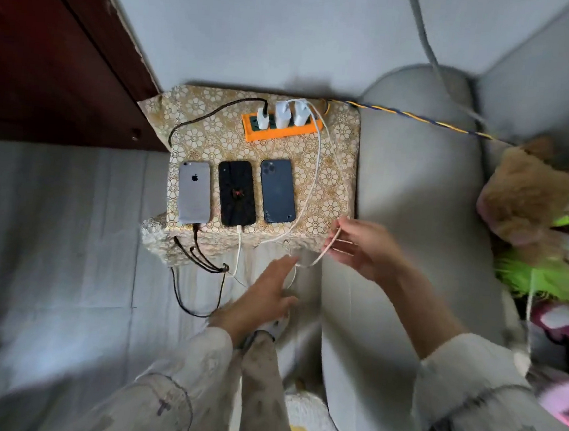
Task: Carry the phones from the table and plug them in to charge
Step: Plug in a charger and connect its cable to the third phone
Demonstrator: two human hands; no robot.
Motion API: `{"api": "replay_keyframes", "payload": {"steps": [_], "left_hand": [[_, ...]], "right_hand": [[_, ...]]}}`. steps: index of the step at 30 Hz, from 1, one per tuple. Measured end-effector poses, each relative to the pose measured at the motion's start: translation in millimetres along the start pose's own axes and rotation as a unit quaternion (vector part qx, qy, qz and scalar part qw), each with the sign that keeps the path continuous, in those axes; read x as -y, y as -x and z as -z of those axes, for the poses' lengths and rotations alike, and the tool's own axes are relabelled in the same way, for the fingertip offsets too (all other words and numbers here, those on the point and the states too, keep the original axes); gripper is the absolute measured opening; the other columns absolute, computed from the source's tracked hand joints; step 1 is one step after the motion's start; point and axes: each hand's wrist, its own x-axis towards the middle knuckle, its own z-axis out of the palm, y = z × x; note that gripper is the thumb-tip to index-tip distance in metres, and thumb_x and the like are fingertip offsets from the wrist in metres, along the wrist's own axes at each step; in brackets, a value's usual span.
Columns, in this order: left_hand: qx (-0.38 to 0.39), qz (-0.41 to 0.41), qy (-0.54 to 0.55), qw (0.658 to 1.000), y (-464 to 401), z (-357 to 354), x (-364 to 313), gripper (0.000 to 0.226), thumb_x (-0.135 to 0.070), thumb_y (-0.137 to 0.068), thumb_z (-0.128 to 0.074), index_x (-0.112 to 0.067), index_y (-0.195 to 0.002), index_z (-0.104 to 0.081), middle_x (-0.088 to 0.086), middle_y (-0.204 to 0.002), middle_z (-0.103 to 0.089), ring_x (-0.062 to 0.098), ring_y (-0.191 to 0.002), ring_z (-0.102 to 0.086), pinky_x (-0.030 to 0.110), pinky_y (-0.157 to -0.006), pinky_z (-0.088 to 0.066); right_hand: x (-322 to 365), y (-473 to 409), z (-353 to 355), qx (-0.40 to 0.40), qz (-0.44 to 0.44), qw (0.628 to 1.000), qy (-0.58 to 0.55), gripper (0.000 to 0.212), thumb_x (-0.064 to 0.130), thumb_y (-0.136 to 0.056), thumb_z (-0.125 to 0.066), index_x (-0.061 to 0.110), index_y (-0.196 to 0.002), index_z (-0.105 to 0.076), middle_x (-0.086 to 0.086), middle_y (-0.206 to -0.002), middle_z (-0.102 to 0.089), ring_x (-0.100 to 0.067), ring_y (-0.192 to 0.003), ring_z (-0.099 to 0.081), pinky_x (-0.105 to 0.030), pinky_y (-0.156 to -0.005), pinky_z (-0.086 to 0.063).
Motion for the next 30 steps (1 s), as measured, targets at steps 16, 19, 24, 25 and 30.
{"api": "replay_keyframes", "payload": {"steps": [16, 19, 24, 25, 30], "left_hand": [[-0.166, 0.010, 0.456, 0.874, 61, 86, -140, 0.021, -0.013, -0.096, -0.039, -0.006, -0.084, -0.055, 0.008, -0.072, -0.073, 0.020, -0.070, -0.072, 0.028, -0.059, -0.059], [-0.152, -0.002, 0.595, 0.789, 63, 105, -161, 0.024, -0.012, -0.097, -0.034, -0.004, -0.084, -0.052, 0.009, -0.069, -0.073, 0.021, -0.069, -0.072, 0.029, -0.057, -0.059], [-0.184, -0.026, 0.674, 0.715, 65, 125, -180, 0.024, -0.013, -0.097, -0.037, -0.006, -0.080, -0.053, 0.007, -0.066, -0.073, 0.019, -0.068, -0.072, 0.028, -0.059, -0.060], [-0.195, -0.028, 0.679, 0.707, 67, 130, -179, 0.023, -0.013, -0.096, -0.039, -0.005, -0.081, -0.055, 0.006, -0.067, -0.073, 0.020, -0.069, -0.072, 0.028, -0.058, -0.059], [-0.310, 0.133, 0.472, 0.815, 80, 128, -163, 0.026, -0.024, -0.093, -0.049, -0.001, -0.105, -0.053, 0.010, -0.091, -0.065, 0.019, -0.076, -0.065, 0.028, -0.053, -0.058]], "right_hand": [[-11, 78, -2, 0.233, 0.088, 0.948, 0.196, 0.045, 0.064, -0.090, -0.022, 0.042, -0.115, -0.052, 0.020, -0.120, -0.062, -0.002, -0.121, -0.046, -0.034, -0.103, -0.023], [-16, 94, -5, 0.233, 0.087, 0.922, 0.297, 0.035, 0.064, -0.083, -0.043, 0.044, -0.109, -0.057, 0.014, -0.111, -0.068, -0.002, -0.111, -0.057, -0.030, -0.093, -0.035], [-11, 101, 15, 0.123, 0.150, 0.860, 0.472, 0.028, 0.028, -0.088, -0.056, 0.003, -0.090, -0.068, -0.017, -0.092, -0.069, -0.022, -0.072, -0.057, -0.027, -0.068, -0.041], [-7, 102, 21, 0.084, 0.147, 0.857, 0.487, 0.030, 0.025, -0.089, -0.054, -0.002, -0.085, -0.066, -0.020, -0.087, -0.067, -0.019, -0.066, -0.051, -0.027, -0.063, -0.037], [20, 117, 44, -0.016, 0.200, 0.843, 0.498, 0.028, 0.021, -0.095, -0.040, 0.011, -0.078, -0.059, -0.012, -0.078, -0.062, -0.023, -0.070, -0.054, -0.029, -0.063, -0.036]]}}
